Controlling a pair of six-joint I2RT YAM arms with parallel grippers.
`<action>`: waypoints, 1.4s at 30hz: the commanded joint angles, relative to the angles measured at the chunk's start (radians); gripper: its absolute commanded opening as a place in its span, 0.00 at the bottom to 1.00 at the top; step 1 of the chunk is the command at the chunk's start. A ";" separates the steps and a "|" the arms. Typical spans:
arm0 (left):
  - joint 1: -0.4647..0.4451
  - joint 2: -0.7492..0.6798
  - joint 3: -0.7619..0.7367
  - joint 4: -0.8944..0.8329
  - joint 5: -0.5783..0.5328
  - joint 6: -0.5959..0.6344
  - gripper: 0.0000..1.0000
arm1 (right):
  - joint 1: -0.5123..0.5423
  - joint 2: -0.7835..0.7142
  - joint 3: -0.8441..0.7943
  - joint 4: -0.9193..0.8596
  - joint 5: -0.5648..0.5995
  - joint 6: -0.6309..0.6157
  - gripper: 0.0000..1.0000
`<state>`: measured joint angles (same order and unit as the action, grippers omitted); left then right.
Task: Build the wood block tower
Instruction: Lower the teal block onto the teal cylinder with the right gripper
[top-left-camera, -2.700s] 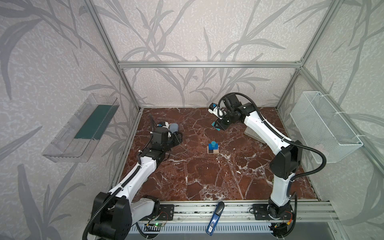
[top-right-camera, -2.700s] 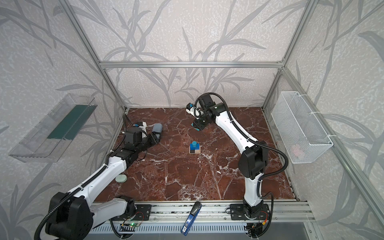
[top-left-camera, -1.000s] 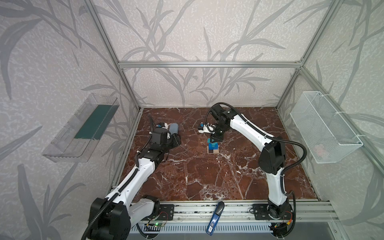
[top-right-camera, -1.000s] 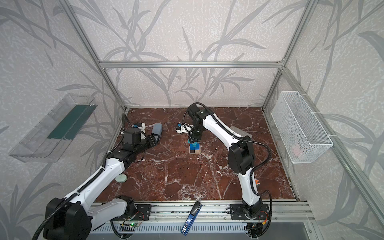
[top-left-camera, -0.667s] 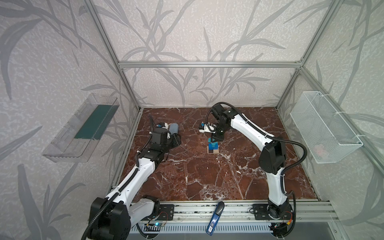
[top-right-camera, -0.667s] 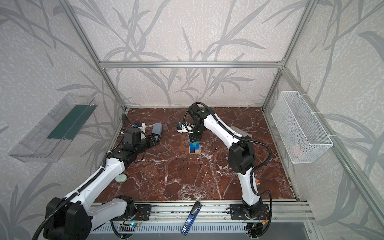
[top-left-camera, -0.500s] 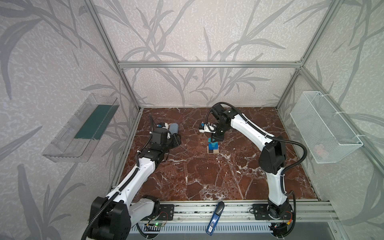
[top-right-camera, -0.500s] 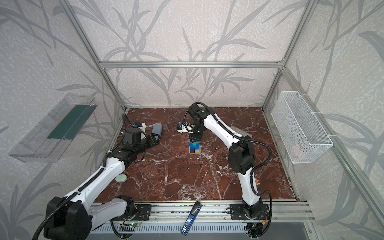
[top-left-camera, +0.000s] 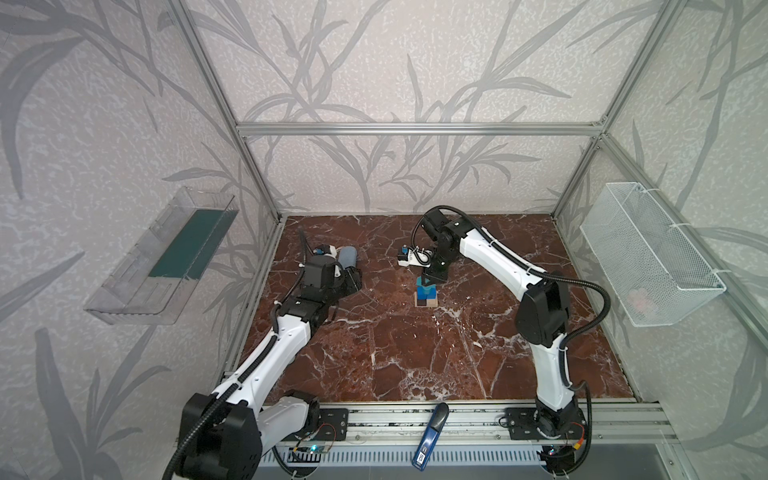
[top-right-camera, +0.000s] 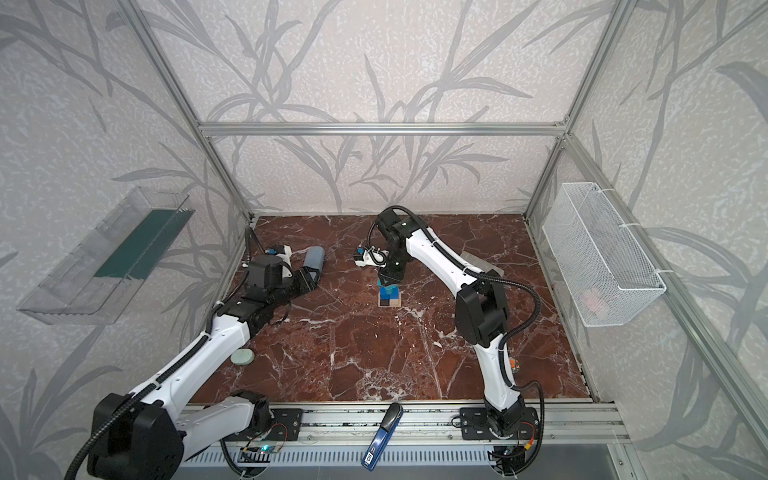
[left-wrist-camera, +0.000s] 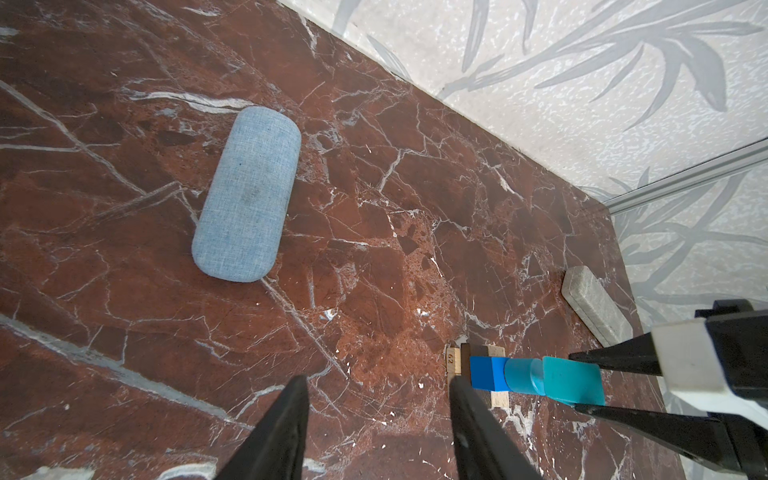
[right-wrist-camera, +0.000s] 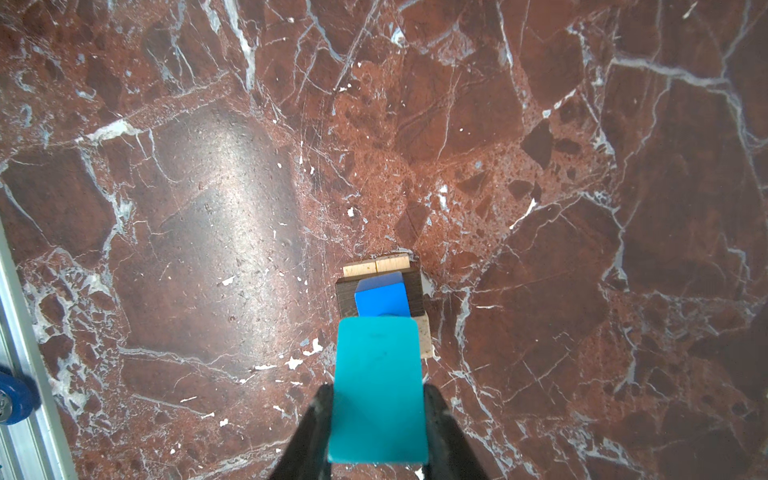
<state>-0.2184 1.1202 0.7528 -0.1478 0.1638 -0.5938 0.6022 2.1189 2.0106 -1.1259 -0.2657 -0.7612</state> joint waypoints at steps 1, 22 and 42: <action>0.005 0.004 0.036 0.013 0.007 0.015 0.53 | -0.010 0.020 0.011 -0.026 -0.002 -0.026 0.00; 0.005 0.004 0.035 0.012 0.008 0.014 0.53 | -0.016 0.054 0.042 -0.050 -0.002 -0.020 0.07; 0.005 0.003 0.035 0.010 0.007 0.015 0.53 | -0.015 0.072 0.066 -0.072 0.008 -0.013 0.18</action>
<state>-0.2184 1.1210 0.7528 -0.1459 0.1669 -0.5938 0.5907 2.1746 2.0468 -1.1545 -0.2623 -0.7597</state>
